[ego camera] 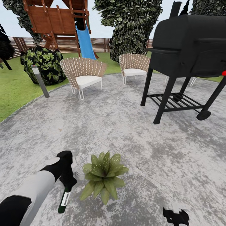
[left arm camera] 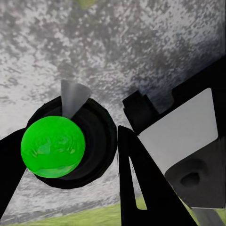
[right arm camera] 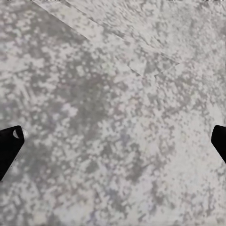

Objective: Pick up the pesticide atomizer in the garden and spray insectifuge to fully cover both potted plants in the garden.

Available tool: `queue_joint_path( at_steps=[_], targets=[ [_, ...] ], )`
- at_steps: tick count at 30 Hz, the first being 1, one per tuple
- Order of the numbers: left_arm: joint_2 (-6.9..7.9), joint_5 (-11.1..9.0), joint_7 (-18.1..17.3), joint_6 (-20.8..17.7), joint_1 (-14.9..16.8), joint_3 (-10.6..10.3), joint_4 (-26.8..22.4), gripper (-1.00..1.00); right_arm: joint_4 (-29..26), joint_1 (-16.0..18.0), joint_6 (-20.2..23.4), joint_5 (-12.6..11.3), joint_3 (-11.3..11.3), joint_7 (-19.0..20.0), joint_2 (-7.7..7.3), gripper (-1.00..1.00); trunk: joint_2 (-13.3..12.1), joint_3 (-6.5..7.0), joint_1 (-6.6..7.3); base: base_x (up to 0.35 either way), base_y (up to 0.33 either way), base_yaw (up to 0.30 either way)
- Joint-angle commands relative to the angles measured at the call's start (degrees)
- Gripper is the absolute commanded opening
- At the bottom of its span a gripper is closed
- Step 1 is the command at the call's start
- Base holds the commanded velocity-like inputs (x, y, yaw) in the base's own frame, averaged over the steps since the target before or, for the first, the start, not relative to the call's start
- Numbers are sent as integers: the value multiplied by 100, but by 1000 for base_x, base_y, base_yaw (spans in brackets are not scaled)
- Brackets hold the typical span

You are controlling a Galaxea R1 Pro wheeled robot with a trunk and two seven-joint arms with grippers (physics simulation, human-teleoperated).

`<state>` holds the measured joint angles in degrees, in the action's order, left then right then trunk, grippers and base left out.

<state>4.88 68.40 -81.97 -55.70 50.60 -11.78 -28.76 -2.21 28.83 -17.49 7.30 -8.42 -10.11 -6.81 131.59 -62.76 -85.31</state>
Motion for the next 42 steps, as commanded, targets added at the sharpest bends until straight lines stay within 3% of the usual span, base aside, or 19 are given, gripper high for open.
queue_joint_path(
  at_steps=[1,4,6,8,10,16,20,23,29,35,37,42],
  targets=[
    [-54,44,-67,-60,6,-37,-21,-100,8,2,-18,61,-46,-17,2,100,2,-5,1,0,0,184],
    [-226,45,-81,-59,11,-58,-39,-100,2,6,-19,61,-46,-17,4,100,2,-6,1,0,0,204],
    [-241,47,-82,-58,12,-56,-41,-100,2,7,-20,61,-46,-10,4,100,2,-7,1,0,0,63],
    [-189,49,-87,-42,3,-53,-30,-100,3,6,-18,61,-46,-1,4,100,2,-7,1,0,0,17],
    [46,45,-65,-47,-11,-46,-33,-100,1,6,-18,61,-46,-7,4,100,2,-8,1,0,0,2],
    [-183,82,-15,-63,-1,-58,-267,-100,1,6,-18,61,-46,-17,4,100,2,-9,1,0,-164,113],
    [-175,116,-3,-63,-13,-75,-267,-100,-3,8,-18,61,-46,-17,4,100,2,-9,1,86,-214,267],
    [-81,120,25,-50,-157,-55,-253,-100,-3,6,-18,61,-50,-17,-1,100,2,-9,1,58,-43,255],
    [177,54,540,-38,-790,-37,-261,-100,15,4,-18,75,-46,-17,-29,100,2,-9,1,4,-3,35],
    [31,42,881,-57,-854,-14,-404,-100,27,0,-18,78,-45,-12,-49,100,2,-9,1,0,0,0],
    [29,23,1235,-47,-900,-10,-355,-100,28,2,-18,78,-46,-13,-53,100,2,-9,1,0,0,0],
    [2,-96,1376,-46,-1115,-10,-415,-100,23,0,-18,78,-46,-17,-50,100,2,-9,1,0,0,0]
  ],
)
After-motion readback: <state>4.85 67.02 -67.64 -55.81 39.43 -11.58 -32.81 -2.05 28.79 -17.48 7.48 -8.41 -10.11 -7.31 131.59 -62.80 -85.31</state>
